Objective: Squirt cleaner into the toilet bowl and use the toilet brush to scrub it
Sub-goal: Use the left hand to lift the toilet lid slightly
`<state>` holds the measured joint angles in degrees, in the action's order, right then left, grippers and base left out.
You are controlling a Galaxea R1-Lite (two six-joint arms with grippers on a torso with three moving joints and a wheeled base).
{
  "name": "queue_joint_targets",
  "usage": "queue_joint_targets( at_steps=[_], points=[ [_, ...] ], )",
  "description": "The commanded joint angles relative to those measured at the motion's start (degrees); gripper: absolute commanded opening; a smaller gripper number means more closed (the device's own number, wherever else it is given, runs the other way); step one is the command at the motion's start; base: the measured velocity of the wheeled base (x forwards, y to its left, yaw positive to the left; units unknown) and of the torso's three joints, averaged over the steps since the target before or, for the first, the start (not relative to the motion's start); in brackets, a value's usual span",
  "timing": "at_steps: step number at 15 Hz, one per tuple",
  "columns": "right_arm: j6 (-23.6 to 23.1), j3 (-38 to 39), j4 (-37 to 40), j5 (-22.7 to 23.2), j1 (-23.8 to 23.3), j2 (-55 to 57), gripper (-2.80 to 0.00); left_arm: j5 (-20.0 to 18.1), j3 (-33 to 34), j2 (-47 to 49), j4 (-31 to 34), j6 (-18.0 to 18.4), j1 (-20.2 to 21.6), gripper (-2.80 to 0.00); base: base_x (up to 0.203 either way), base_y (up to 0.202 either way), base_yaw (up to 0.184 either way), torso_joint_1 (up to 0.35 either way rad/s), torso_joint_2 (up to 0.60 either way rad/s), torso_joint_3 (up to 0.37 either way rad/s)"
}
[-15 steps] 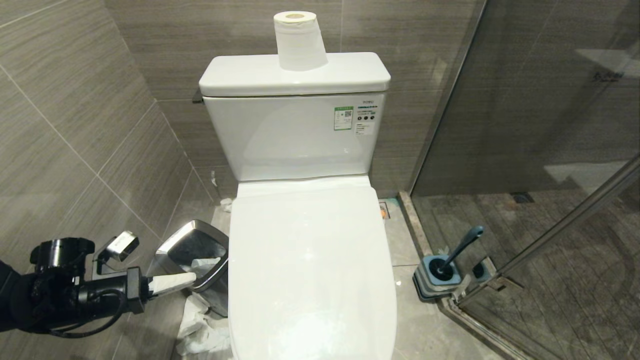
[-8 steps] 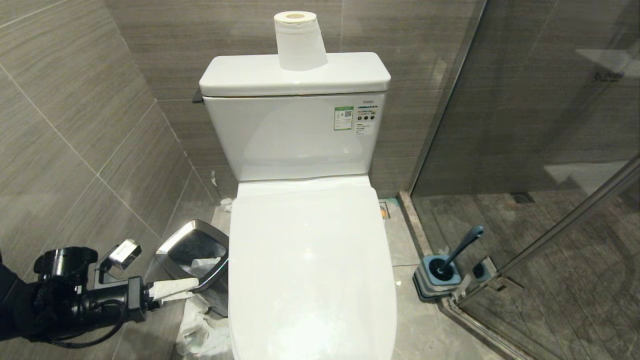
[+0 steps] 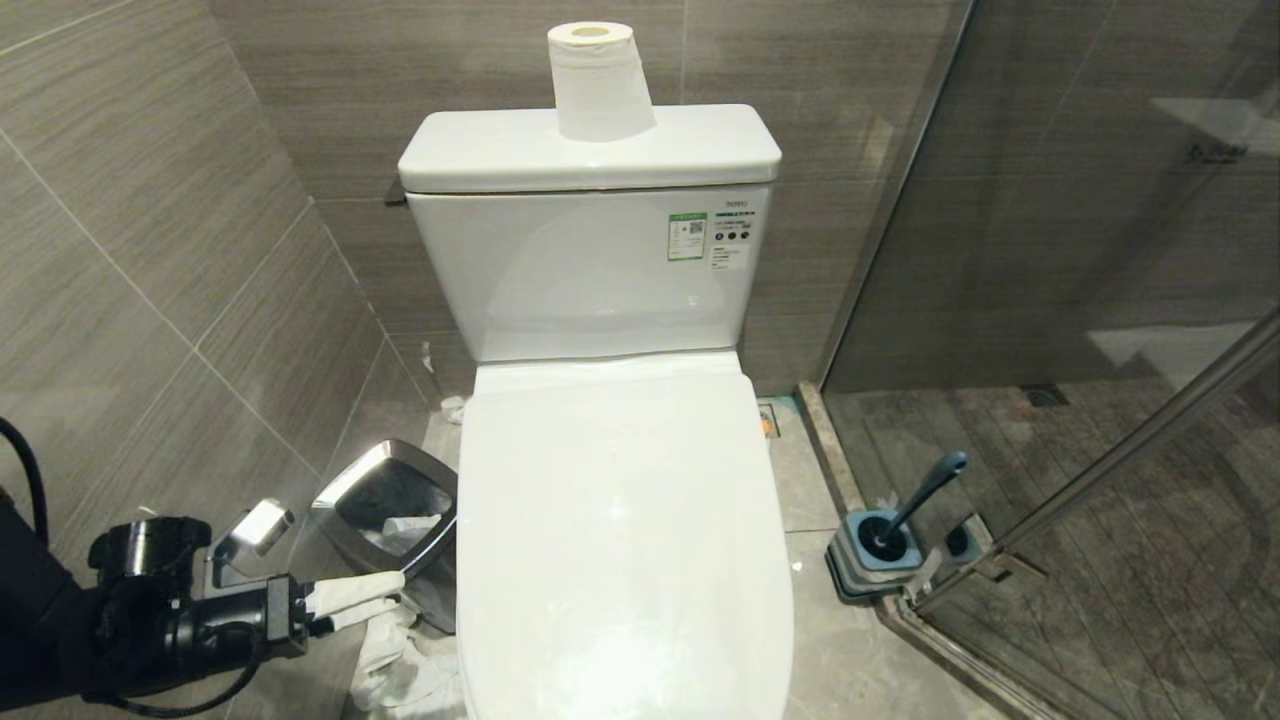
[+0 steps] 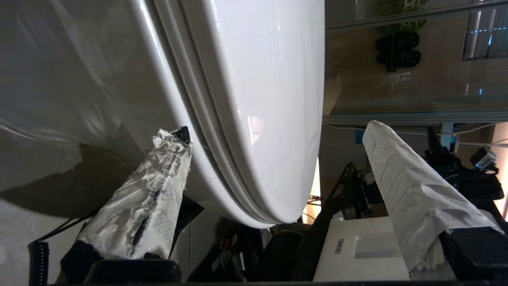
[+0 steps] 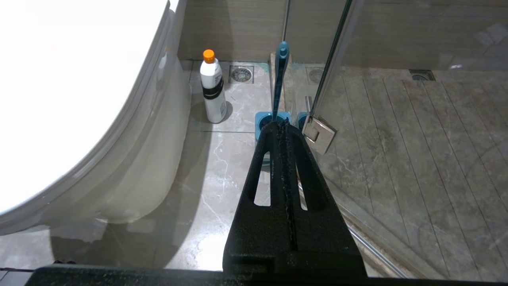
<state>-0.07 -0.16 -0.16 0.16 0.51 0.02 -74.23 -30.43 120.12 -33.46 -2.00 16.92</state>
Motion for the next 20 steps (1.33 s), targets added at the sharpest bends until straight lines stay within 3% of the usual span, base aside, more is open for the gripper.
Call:
queue_joint_targets(
  at_steps=[1, 3, 20],
  points=[
    [-0.01, 0.0, -0.02, 0.02, 0.02, 0.06, -2.8, -0.42, -0.19, 3.58, -3.04, -0.02, 0.38, 0.0, 0.0, 0.0, 0.0, 0.0, 0.0, 0.0],
    [-0.01, 0.04, -0.02, 0.02, 0.02, 0.06, -2.8, -0.48, -0.34, 5.03, -5.24, 0.0, 1.28, 0.0, 0.0, 0.0, 0.0, 0.0, 0.0, 0.0],
    [-0.01, -0.02, -0.02, 0.02, 0.02, 0.06, -2.8, -0.67, 0.94, 4.86, -5.3, -0.69, 4.71, 0.0, 0.0, 0.0, 0.0, 0.0, 0.0, 0.0]
  ],
)
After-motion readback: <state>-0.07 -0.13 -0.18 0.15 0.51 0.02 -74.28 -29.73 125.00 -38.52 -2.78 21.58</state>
